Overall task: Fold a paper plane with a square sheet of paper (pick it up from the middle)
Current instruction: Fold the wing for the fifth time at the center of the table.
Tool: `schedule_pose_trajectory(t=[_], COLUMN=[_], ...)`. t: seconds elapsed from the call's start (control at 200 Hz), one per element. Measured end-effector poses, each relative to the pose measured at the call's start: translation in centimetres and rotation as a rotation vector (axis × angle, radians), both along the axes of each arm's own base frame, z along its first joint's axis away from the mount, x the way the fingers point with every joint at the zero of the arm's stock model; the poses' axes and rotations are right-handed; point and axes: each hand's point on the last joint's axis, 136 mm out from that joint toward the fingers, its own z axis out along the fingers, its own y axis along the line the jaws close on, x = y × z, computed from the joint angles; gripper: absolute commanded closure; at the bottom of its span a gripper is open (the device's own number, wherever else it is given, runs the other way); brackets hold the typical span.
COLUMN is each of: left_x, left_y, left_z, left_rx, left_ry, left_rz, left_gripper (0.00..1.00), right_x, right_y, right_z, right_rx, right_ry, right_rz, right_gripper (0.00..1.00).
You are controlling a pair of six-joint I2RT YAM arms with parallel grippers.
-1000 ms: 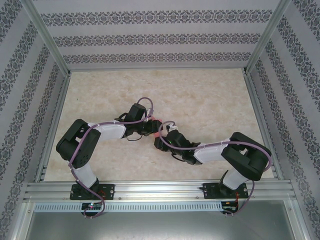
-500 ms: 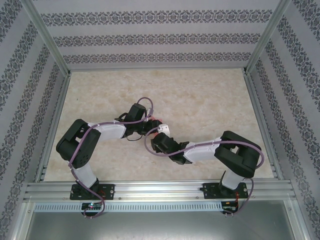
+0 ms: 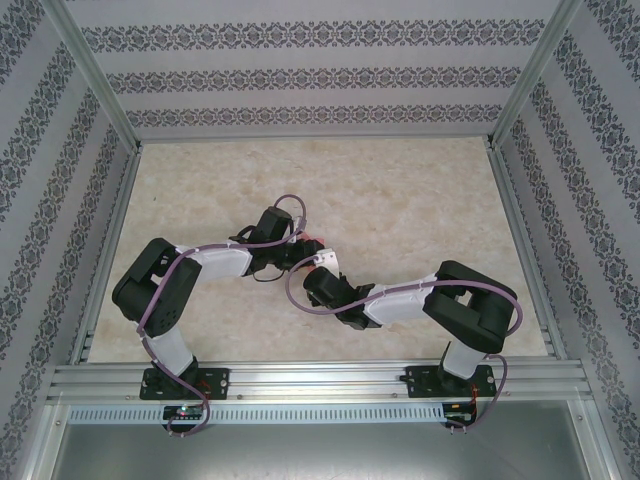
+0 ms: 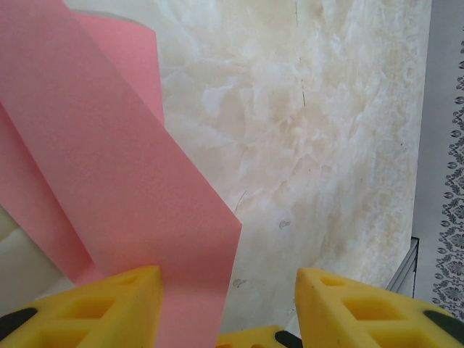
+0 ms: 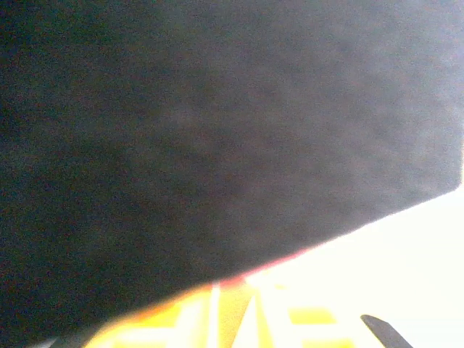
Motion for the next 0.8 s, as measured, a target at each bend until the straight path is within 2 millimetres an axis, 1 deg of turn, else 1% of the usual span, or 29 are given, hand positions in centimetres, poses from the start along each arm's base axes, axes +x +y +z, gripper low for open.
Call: schedule_pose_trajectory(t=[0.135, 0.215, 0.26, 0.475, 0.58, 0.709, 0.799], left_x=[0.1, 0.1, 0.2, 0.2, 0.3, 0.7, 0.6], left_y=[0.0, -0.1, -0.1, 0.1, 0.3, 0.7, 0.8], left_z=[0.1, 0.2, 0.3, 0.8, 1.7, 3.4, 3.6], left_rx=[0.000, -0.001, -0.002, 0.005, 0.002, -0.017, -0.022], left_ry=[-0.001, -0.002, -0.004, -0.005, -0.025, -0.059, -0.064], left_rz=[0.000, 0.000, 0.001, 0.007, 0.017, 0.031, 0.031], left_gripper=[0.48, 0.48, 0.48, 0.46, 0.42, 0.40, 0.39], right_x=[0.0, 0.0, -0.1, -0.7, -1.1, -1.3, -1.4], right_y=[-0.1, -0.1, -0.2, 0.0, 0.2, 0.2, 0.1], right_z=[0.0, 0.0, 0.1, 0.2, 0.5, 0.7, 0.6], right_rx=[0.002, 0.009, 0.015, 0.059, 0.146, 0.279, 0.360], right_ry=[0.001, 0.003, 0.006, 0.027, 0.058, 0.115, 0.158], right_rz=[-0.006, -0.011, -0.015, 0.001, 0.014, 0.019, 0.017], right_gripper=[0.94, 0.97, 1.00, 1.00, 1.00, 1.00, 1.00])
